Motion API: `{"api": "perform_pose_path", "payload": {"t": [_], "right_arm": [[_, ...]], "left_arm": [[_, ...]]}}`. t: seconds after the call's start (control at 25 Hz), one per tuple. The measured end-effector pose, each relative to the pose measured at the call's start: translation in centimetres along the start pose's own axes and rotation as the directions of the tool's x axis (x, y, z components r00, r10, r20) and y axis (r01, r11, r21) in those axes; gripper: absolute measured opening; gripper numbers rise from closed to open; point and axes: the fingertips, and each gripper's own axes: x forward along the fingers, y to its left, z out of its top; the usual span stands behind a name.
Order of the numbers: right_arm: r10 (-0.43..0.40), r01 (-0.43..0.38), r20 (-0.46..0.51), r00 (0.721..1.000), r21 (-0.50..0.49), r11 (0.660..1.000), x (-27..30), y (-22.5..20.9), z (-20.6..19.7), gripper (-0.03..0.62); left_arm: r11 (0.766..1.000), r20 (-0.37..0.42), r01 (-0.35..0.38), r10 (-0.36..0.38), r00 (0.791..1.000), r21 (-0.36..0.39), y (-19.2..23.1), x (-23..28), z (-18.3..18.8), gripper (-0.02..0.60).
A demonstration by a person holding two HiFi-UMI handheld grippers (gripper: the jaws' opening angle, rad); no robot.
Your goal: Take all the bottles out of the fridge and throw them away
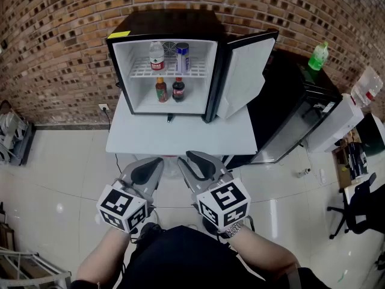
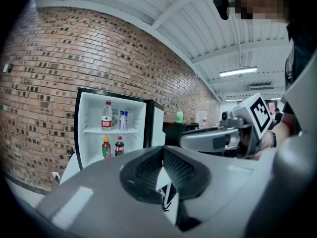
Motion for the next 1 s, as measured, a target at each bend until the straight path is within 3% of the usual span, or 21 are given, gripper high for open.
{"api": "perform_pose_path", "payload": {"t": [0.16, 0.4, 1.0], "right_arm": [[-0.016, 0.016, -0.006, 1.0, -0.008, 1.0, 1.9, -0.7, 0.7, 0.132], [-0.069, 0.068, -0.002, 0.998, -0.033, 0.997, 6.2, -2.3, 2.8, 0.152], [-0.274, 0.272, -0.039, 0.961, -0.032, 0.962, 26.1, -11.0, 7.8, 0.241]], "left_arm": [[1.0, 0.012, 0.0, 0.0, 1.0, 0.0, 1.5, 0.5, 0.4, 0.003], [1.0, 0.038, 0.027, -0.026, 0.999, -0.009, 5.4, 2.1, 1.5, 0.003], [0.995, 0.035, 0.102, -0.103, 0.994, 0.009, 21.7, 6.9, 4.8, 0.003]]}}
